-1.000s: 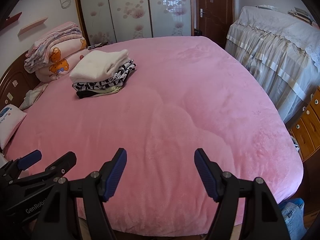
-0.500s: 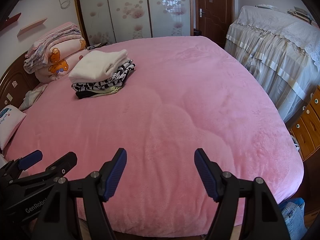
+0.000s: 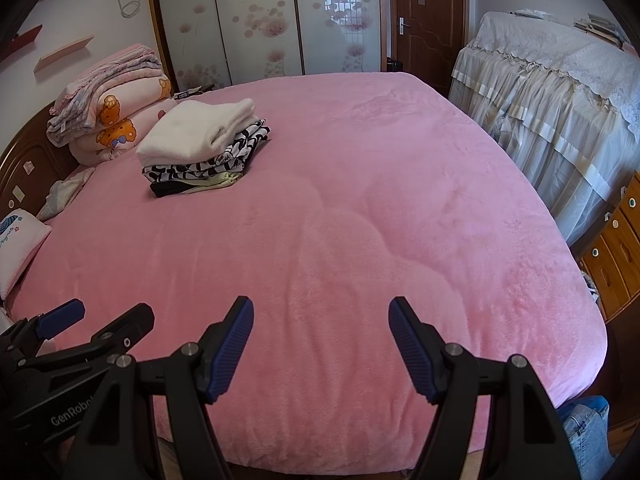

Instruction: Fold large clothes

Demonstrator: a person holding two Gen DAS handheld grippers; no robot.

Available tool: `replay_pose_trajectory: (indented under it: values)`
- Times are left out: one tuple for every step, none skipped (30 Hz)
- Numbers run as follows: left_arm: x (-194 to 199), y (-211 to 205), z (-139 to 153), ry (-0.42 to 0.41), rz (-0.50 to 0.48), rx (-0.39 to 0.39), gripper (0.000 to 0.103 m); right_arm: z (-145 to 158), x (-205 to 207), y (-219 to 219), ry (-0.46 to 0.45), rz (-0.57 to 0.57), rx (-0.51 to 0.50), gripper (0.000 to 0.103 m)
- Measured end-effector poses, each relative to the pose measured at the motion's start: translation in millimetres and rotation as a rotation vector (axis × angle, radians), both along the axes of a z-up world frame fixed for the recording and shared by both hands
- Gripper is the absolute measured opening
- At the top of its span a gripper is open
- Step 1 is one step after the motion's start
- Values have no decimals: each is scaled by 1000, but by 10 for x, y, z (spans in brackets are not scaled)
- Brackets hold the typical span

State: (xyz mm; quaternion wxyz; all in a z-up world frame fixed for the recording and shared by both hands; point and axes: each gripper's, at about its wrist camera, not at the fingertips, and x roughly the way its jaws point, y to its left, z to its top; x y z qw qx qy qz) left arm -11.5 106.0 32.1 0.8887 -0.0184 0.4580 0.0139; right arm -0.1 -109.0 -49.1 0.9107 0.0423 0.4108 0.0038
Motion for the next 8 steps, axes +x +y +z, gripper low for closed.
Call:
replay_pose_trajectory:
  values:
    - [1,1,1,0,-1,0,91,0,0,0,0,0,0,71]
    - [-1,-3,-1,0,-1,1,91,-1,0,1,0,0,0,70]
    - [-6,-5,-3,1,-1,2,91,-2,0,1,1,0,-1,70]
    - [-10,-9,-4,1,0,3,91,-2,-1,2,1,0,0,70]
    - [-15,-9,-4,1,1,2,91,0,1,0,1,0,1,70]
    - [-17,-12,-6,3,1,2,91,-8,2,8,2,-2,3,70]
    - [-18,-11,-7,3,1,2,91,-13,5,10,2,-4,5,70]
    - [-22,-12,-10,5,1,2,91,-19,8,10,3,-4,6,70]
